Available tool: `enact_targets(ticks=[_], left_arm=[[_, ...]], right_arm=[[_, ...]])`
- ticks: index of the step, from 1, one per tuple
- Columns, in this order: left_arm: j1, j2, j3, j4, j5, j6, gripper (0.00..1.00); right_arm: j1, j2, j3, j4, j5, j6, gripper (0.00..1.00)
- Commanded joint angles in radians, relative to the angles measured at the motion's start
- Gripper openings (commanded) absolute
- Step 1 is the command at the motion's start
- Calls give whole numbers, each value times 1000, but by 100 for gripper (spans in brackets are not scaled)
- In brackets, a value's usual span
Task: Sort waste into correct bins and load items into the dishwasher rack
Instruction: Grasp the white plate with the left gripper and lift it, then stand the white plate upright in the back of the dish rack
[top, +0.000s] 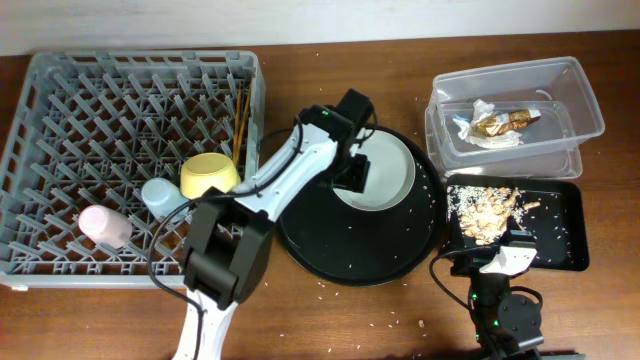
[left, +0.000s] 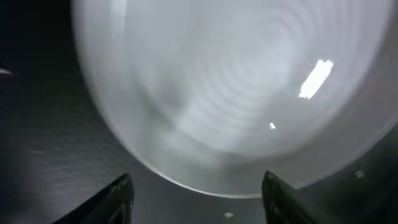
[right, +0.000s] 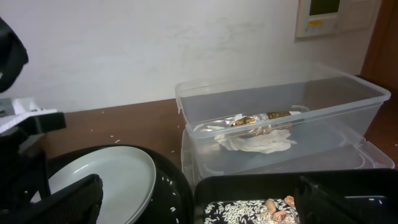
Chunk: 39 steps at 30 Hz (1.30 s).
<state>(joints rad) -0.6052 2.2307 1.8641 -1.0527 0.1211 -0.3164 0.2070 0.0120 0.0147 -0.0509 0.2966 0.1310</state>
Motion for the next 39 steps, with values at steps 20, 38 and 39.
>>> enact_targets(ticks=[20,38,39], left_arm=[[311,-165,294,-228,-90,64,0],[612,-168,278,-170,-974,98,0],[612,-151,278,-165,-975,98,0]], right_arm=[[-5,-6,-9,-1,-1,0,98],[-5,-6,-9,-1,-1,0,99],[-5,-6,-9,-1,-1,0,98]])
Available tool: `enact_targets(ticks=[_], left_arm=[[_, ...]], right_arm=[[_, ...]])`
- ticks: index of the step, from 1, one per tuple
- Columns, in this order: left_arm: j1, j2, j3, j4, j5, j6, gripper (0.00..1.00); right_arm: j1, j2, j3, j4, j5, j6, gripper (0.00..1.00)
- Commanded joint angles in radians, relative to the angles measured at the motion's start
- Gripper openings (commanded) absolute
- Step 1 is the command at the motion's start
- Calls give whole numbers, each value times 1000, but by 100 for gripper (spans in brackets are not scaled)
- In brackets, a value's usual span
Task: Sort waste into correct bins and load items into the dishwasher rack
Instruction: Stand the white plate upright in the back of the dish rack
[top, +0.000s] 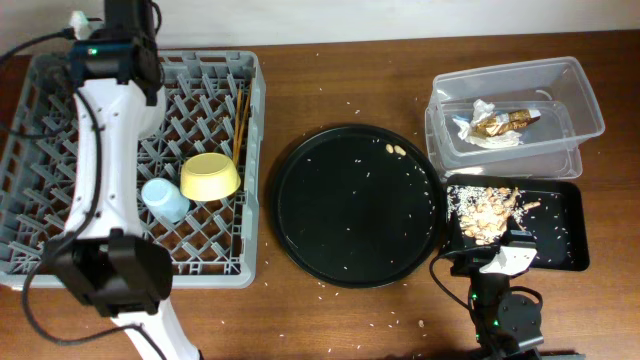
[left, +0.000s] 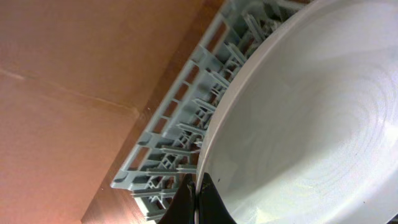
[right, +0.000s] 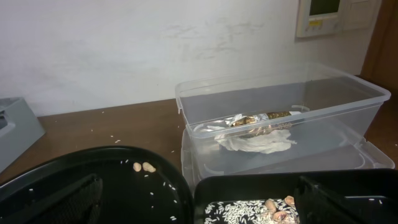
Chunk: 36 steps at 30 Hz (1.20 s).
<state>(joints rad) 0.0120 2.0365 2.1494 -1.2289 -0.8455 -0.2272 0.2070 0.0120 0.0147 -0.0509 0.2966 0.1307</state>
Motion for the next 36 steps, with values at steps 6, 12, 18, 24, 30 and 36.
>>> enact_targets(ticks=[6,12,18,24,30,36], left_arm=[[-18,120,-8,21,98,8,0],[-24,124,-8,17,97,9,20],[-75,31,82,-97,346,8,99],[-189,-217,117,-179,644,8,99],[-373,-302,117,-299,689,8,99],[-386,-312,117,-419,645,-43,99]], right_arm=[[-5,-6,-9,-1,-1,0,99],[-5,-6,-9,-1,-1,0,98],[-5,-6,-9,-1,-1,0,99],[-5,-6,-9,-1,-1,0,98],[-5,-6,-9,-1,-1,0,98],[-5,-6,-9,-1,-1,0,98]])
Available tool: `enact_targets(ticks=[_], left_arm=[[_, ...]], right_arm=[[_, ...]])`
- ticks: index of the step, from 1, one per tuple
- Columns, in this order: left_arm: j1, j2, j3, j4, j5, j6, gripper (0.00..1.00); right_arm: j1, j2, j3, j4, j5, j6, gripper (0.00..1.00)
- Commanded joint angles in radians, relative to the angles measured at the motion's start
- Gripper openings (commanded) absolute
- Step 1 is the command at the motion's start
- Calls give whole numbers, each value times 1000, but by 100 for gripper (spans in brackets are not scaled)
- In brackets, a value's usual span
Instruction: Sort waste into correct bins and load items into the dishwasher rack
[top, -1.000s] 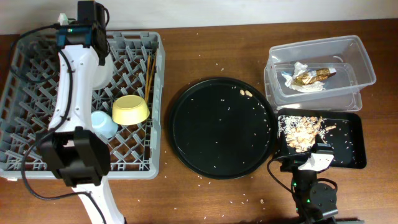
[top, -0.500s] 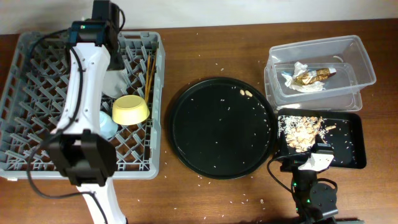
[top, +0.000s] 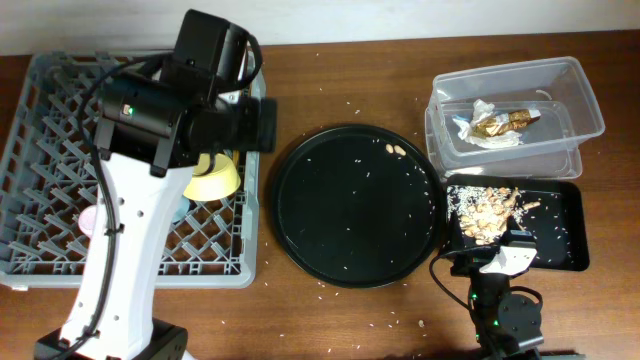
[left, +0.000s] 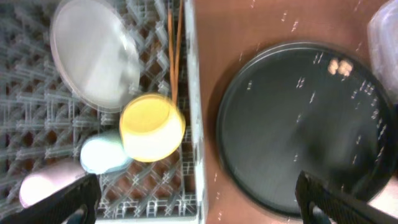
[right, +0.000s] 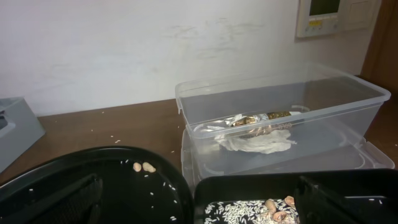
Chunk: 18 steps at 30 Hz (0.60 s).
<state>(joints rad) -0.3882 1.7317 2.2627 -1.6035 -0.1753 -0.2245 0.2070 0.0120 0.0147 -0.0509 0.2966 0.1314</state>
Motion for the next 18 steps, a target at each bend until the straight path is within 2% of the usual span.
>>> enact_targets(ticks=[1,3,5,7,9,13,16,18], left_arm=[[37,-23,3,-24,-45,-59,99],[53,-81,-21,152,-145,-51,99],[32,-188,-117,345,-154,21,99],[27,-317,-267,473,-154,33,99],[39,-417,-399,535,-156,33,99],[134,-686,-814,772,-233,32,99],[233,-925,-1181,1010,-163,32,99],[288,-1085,-1394,1114,-101,32,99]], right_arm=[[-5,-6,-9,-1,-1,0,98],[-5,-6,-9,-1,-1,0,98],[-5,-6,-9,-1,-1,0,98],[-5,-6,-9,-1,-1,0,98],[-5,-6,-9,-1,-1,0,98],[-5,-6,-9,-1,-1,0,99],[-5,-6,-9,-1,-1,0,99],[-5,-6,-9,-1,-1,0,98]])
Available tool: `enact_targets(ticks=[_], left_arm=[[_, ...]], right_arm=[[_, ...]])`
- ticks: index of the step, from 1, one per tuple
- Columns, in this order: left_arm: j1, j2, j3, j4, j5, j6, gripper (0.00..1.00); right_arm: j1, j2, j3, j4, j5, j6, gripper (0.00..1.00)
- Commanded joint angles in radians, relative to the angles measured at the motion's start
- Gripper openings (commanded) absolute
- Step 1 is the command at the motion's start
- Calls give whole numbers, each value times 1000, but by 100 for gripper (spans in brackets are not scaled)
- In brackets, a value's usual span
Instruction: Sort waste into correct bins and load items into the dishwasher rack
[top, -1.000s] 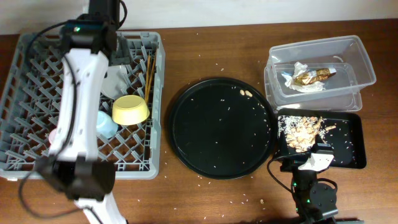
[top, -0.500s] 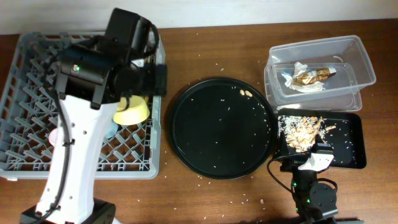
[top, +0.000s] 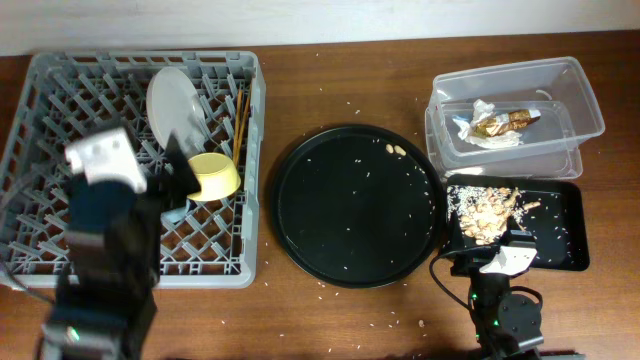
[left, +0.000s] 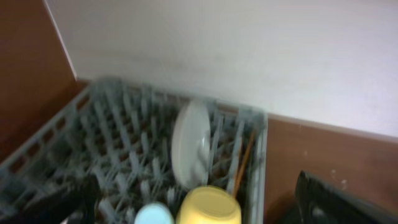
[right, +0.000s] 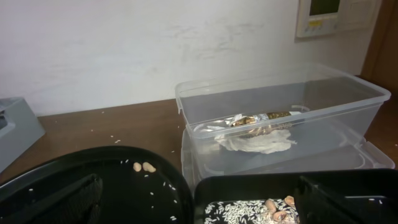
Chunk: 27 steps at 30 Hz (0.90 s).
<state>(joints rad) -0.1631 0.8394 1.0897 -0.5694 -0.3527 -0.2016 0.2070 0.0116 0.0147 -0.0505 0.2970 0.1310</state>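
A white plate (top: 170, 104) stands on edge in the back of the grey dishwasher rack (top: 60, 90); the left wrist view shows the plate (left: 190, 144) too. In front of it lie a yellow bowl (top: 213, 176), a light blue cup (left: 153, 214) and brown chopsticks (top: 240, 112). My left gripper (left: 199, 211) is open, low over the rack's front, holding nothing. The round black tray (top: 358, 205) carries rice grains and two nuts (top: 395, 150). My right gripper (right: 199, 205) is open near the table's front right, empty.
Two stacked clear bins (top: 520, 115) at the back right hold a wrapper and tissue (top: 495, 122). A black rectangular tray (top: 560, 215) holds rice and food scraps (top: 485, 208). Loose rice is scattered on the wooden table. My left arm (top: 100, 230) covers the rack's front.
My left arm was high above the rack's right edge, its camera looking down. Now it is low at the rack's front left, looking level toward the wall. The plate has not moved.
My left gripper was open around the white plate on the round black tray. Then it was shut on the plate's rim over the rack's back corner. Then the plate stood in the rack with the gripper open above. Now the arm is drawn back. The right arm stayed still.
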Motion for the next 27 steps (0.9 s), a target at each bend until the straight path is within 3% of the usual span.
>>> enact_targets(ticks=[1,7,11,27], left_arm=[[95,-292,-351,138,100,9,99],[140,-703,-868,421,135,10,99],[140,-837,-1078,488,239,10,99],[140,-833,-1081,500,244,13,99]], right_arm=[[-5,-6,-9,-2,-2,0,98],[-5,-6,-9,-2,-2,0,98],[-5,-6,-9,-2,-2,0,99],[-5,-6,-9,-2,-2,0,98]])
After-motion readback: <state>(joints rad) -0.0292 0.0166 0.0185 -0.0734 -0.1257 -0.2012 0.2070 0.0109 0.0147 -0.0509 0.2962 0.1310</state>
